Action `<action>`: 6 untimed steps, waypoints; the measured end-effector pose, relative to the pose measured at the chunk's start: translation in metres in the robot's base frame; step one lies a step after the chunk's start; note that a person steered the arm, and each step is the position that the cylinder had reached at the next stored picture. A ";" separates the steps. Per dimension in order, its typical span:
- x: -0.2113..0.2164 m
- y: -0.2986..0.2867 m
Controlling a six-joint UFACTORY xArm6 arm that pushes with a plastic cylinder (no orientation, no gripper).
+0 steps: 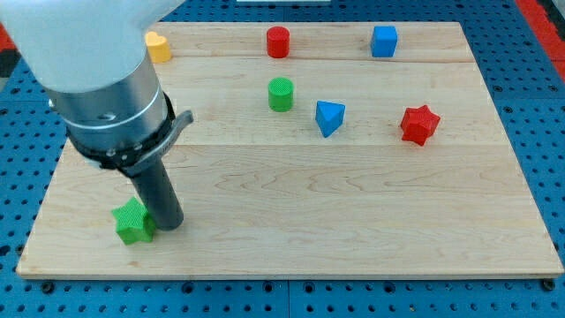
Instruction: Place the green star below the yellow hexagon
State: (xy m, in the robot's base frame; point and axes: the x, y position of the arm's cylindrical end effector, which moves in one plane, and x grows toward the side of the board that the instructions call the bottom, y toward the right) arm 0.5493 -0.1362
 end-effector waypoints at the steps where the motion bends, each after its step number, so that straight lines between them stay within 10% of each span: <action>1: -0.018 0.033; 4: -0.226 0.084; 6: -0.173 0.132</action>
